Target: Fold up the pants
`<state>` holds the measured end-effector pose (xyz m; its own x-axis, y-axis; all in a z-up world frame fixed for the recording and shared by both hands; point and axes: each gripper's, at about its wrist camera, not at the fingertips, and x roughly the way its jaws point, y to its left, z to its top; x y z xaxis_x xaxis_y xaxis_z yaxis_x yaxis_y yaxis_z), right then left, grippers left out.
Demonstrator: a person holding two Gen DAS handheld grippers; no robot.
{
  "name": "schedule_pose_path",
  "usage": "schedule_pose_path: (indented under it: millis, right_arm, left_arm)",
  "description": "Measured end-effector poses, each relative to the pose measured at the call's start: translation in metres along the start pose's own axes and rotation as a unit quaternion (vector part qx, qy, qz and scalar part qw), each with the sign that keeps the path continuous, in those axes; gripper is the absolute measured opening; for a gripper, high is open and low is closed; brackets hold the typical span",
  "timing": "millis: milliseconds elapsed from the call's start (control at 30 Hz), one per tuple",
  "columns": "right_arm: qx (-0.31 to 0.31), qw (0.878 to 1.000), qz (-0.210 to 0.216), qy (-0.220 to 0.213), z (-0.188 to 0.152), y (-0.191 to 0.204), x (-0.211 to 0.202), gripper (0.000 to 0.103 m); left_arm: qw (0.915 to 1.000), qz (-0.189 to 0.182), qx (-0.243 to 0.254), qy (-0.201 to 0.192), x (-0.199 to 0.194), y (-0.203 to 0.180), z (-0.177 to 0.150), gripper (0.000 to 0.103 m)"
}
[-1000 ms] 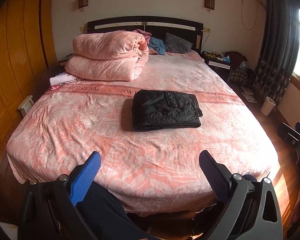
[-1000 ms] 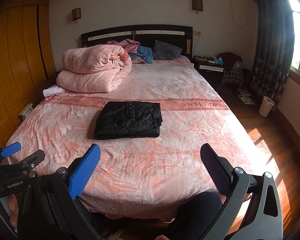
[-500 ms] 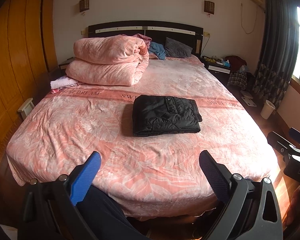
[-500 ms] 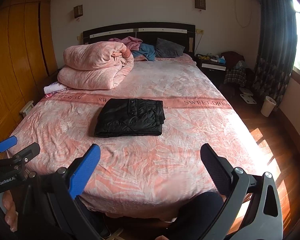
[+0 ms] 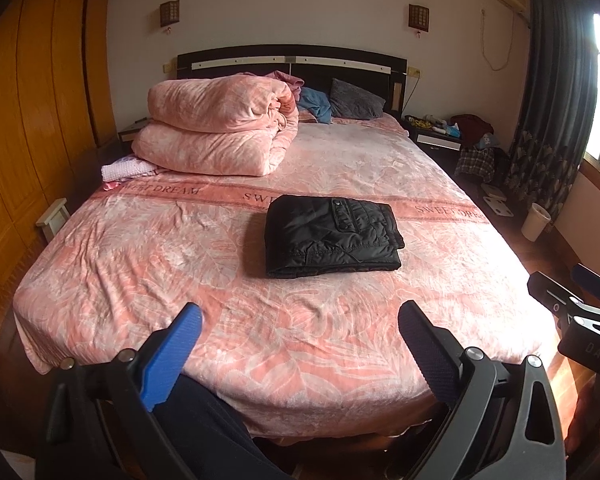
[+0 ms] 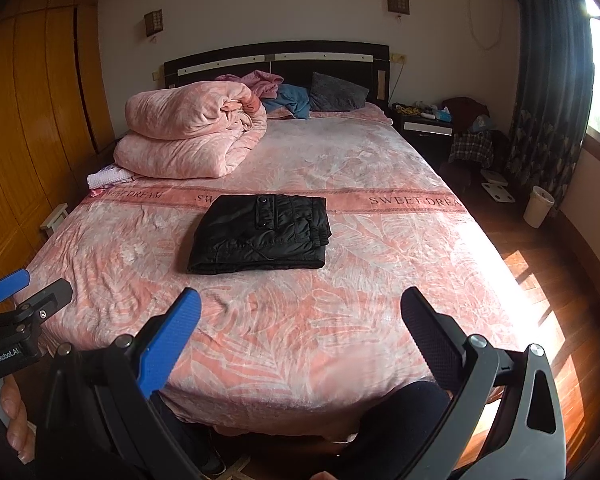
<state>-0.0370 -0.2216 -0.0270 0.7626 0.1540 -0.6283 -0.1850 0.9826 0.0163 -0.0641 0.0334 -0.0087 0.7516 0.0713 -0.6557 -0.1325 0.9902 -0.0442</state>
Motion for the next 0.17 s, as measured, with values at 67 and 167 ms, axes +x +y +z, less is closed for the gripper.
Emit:
schedule_pose_path:
  millis: [67,167]
  right_arm:
    - [0.0,1.0,0.001,0.002,0.0001,-0.0004,0.0017,0.1]
    - [-0.001,1.0,0.002,0.002,0.0003,-0.0002,0.0029,0.1]
  left_arm:
    - [1.0,0.001,0.004,-0.004,-0.0011,-0.0008,0.001,0.099]
    - [0.9999,0.006,0.006,-0.008,-0.0023,-0.0033,0.0007,0.099]
